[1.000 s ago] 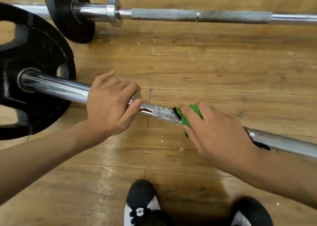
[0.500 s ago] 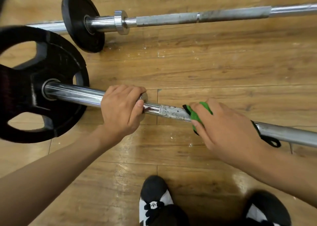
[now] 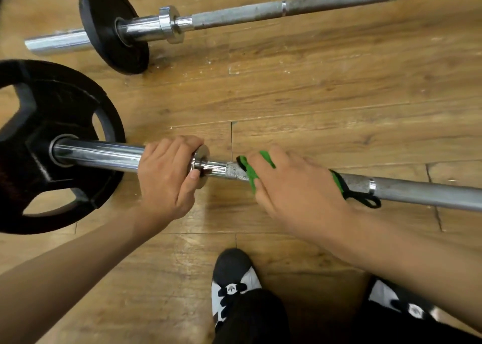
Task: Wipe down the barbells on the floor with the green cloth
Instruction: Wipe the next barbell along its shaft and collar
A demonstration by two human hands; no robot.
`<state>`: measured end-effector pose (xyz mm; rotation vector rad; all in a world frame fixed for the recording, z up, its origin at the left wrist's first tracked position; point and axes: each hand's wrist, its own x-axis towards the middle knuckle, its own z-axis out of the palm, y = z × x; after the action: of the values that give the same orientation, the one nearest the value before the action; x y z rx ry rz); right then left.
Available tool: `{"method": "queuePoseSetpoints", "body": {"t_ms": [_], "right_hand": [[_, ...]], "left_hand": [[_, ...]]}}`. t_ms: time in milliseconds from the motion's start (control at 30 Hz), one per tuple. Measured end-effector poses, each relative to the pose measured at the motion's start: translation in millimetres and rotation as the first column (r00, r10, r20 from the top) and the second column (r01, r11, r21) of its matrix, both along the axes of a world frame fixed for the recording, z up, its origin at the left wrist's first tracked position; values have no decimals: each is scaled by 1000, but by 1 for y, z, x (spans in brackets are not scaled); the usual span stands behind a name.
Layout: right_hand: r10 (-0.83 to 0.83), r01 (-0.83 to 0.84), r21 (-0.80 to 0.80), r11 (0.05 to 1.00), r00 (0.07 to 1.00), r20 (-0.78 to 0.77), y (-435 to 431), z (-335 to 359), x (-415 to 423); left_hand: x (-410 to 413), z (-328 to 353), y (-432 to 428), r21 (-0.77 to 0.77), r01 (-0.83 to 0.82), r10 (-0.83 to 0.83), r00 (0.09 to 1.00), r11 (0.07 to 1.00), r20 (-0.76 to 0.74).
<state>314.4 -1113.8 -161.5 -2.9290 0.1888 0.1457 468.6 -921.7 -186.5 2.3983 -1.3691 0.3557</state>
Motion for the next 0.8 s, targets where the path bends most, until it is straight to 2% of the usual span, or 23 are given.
{"method": "queuePoseSetpoints", "body": {"t_ms": [133, 200, 333, 433, 567, 667, 800], "right_hand": [[-40, 40, -21, 999, 999, 24, -15, -4, -45], [-63, 64, -24, 998, 997, 37, 1, -4, -36], [60, -63, 46, 997, 996, 61, 52, 1, 17], [86, -86, 51, 995, 996, 8, 62, 1, 21], [95, -93, 38, 995, 994, -56, 16, 1, -34], [102, -102, -48, 994, 995, -10, -19, 0, -75], [76, -71, -71, 995, 995, 68, 2, -5, -62]], "left_hand": [[-15, 5, 12, 61, 19, -17, 999, 998, -33], [-19, 10, 19, 123, 56, -48, 997, 991, -68], [-25, 16, 33, 231, 107, -74, 986, 967, -150], [-31, 15, 40, 238, 119, -82, 984, 964, -159], [-35, 11, 46, 199, 135, -110, 985, 971, -133], [-37, 10, 47, 190, 149, -128, 985, 970, -119], [-38, 9, 49, 181, 139, -123, 988, 974, -98]]}}
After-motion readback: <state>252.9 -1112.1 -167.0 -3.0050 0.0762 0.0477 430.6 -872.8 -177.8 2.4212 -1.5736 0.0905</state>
